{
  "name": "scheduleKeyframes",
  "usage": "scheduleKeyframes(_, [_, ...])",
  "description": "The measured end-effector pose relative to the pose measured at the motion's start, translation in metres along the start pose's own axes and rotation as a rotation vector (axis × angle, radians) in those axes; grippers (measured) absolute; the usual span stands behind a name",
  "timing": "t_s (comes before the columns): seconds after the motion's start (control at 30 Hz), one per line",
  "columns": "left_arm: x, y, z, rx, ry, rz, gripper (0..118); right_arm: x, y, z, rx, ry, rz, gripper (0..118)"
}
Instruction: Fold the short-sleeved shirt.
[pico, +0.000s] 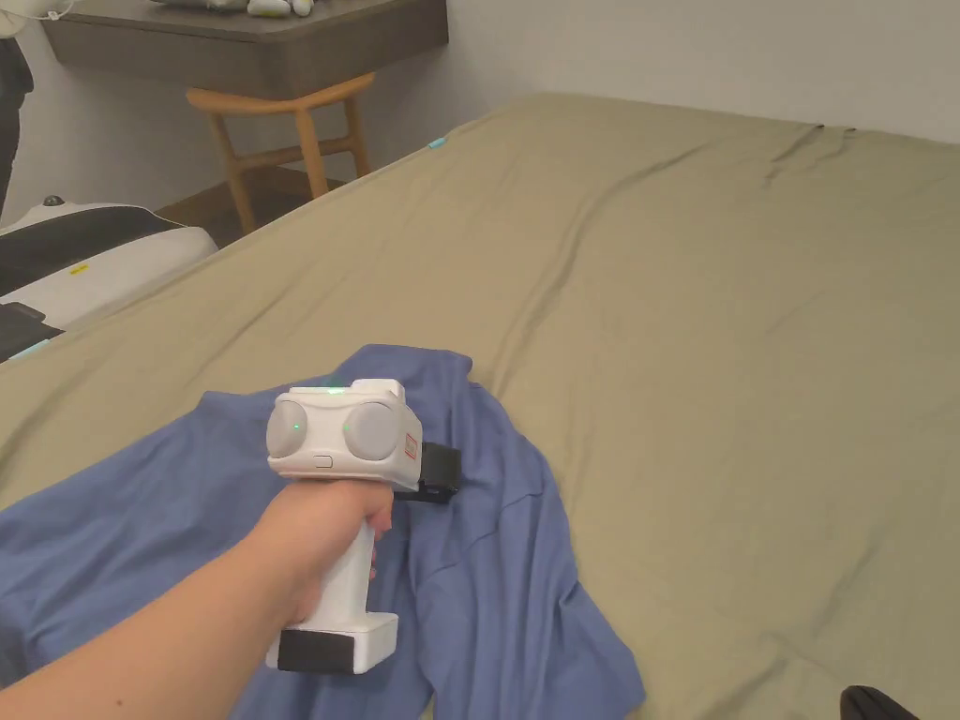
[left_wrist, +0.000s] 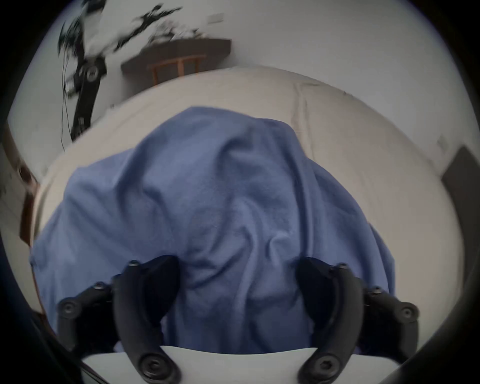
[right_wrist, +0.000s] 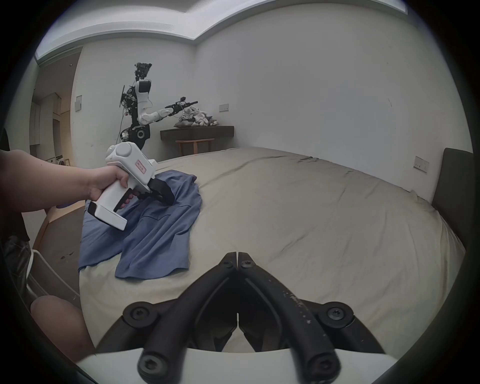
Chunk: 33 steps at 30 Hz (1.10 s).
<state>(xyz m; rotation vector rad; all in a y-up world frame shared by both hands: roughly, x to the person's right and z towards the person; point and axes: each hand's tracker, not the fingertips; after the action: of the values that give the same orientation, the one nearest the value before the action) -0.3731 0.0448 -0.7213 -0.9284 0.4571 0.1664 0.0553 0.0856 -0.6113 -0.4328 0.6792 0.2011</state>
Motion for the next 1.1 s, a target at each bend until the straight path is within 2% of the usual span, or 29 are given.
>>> scheduleKeyframes(0.07, [0.001, 0.004, 0.009, 0.002, -0.06, 0.048, 21, 0.001, -0.002, 0.004, -0.001, -0.012, 0.009, 0])
scheduleKeyframes(0.1, [0.002, 0.006, 0.012, 0.009, -0.034, 0.06, 1, 0.002, -0.003, 0.006, -0.003, -0.014, 0.007, 0])
scheduleKeyframes(0.23, [-0.009, 0.003, 0.013, 0.021, -0.029, 0.019, 1, 0.005, -0.007, 0.013, -0.011, -0.023, -0.009, 0])
scheduleKeyframes(0.3, [-0.013, 0.003, 0.036, 0.109, -0.051, 0.067, 1, 0.007, -0.004, 0.02, -0.011, -0.026, -0.007, 0])
scheduleKeyframes(0.43, [-0.021, 0.022, 0.106, 0.231, -0.099, 0.088, 1, 0.014, 0.004, 0.043, 0.03, -0.059, 0.017, 0])
scheduleKeyframes(0.5, [-0.018, 0.032, 0.142, 0.289, -0.111, 0.089, 1, 0.019, 0.008, 0.055, 0.05, -0.071, 0.0, 0])
scheduleKeyframes(0.63, [0.018, 0.035, 0.218, 0.401, -0.167, -0.005, 1, 0.03, 0.01, 0.083, 0.076, -0.12, -0.016, 0])
scheduleKeyframes(0.73, [0.058, 0.041, 0.273, 0.494, -0.28, -0.067, 1, 0.044, 0.011, 0.11, 0.1, -0.14, -0.048, 0])
scheduleKeyframes(0.8, [0.092, 0.047, 0.305, 0.527, -0.357, -0.108, 1, 0.052, 0.011, 0.131, 0.118, -0.184, -0.04, 0])
scheduleKeyframes(0.9, [0.153, 0.048, 0.351, 0.603, -0.476, -0.19, 1, 0.07, 0.005, 0.166, 0.153, -0.235, -0.074, 0])
scheduleKeyframes(1.0, [0.227, 0.043, 0.384, 0.625, -0.594, -0.296, 1, 0.088, -0.006, 0.204, 0.169, -0.307, -0.097, 0])
scheduleKeyframes(1.1, [0.31, 0.027, 0.4, 0.569, -0.7, -0.371, 1, 0.109, -0.02, 0.249, 0.172, -0.398, -0.122, 0])
